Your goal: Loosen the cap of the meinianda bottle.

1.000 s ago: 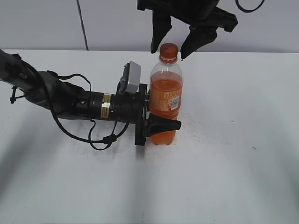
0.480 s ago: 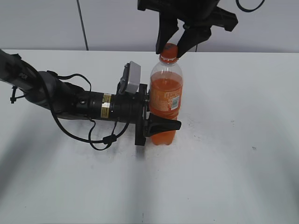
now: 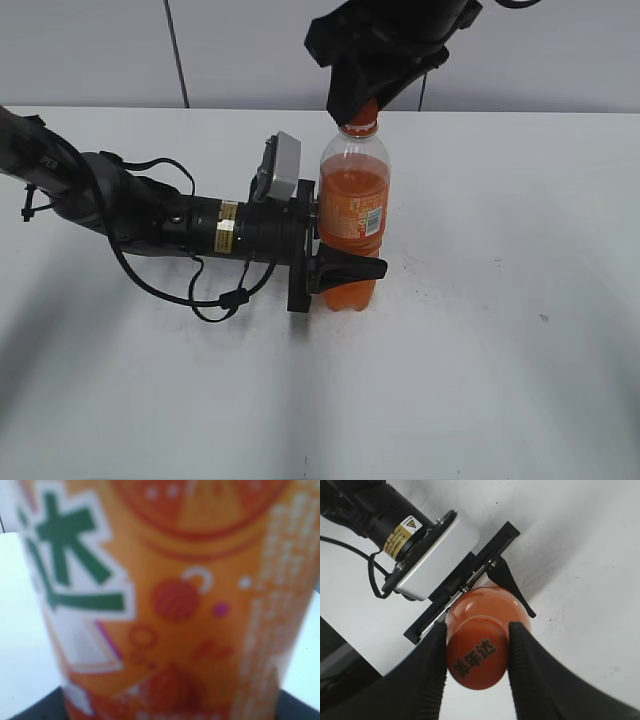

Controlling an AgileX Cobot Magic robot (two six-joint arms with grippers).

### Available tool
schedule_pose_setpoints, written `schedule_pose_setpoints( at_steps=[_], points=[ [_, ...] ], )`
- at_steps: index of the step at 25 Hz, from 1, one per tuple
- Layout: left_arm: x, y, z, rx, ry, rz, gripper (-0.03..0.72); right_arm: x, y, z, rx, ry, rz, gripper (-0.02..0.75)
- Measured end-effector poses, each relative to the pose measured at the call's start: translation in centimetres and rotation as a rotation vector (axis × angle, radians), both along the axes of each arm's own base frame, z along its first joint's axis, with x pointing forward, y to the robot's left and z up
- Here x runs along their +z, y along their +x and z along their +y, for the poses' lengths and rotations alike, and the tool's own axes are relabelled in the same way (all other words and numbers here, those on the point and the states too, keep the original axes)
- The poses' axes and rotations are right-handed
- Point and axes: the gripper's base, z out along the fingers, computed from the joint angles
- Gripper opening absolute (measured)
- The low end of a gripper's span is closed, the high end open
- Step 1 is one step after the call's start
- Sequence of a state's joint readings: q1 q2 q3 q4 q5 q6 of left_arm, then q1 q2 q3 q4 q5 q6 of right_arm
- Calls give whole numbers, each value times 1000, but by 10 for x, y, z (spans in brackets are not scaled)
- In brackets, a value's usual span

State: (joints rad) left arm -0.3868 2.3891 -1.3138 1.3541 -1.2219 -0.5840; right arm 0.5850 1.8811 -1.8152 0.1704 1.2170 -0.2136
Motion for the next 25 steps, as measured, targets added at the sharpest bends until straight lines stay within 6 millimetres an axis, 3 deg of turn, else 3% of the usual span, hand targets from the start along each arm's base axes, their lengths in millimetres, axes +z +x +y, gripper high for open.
schedule_pose_setpoints(
  at_steps=[17,25],
  points=[
    [0,0,0,-1,1,1,392,0,-1,0,713,-163,-258,276],
    [0,0,0,1,1,1,392,0,-1,0,860,-197,-309,274]
  ],
)
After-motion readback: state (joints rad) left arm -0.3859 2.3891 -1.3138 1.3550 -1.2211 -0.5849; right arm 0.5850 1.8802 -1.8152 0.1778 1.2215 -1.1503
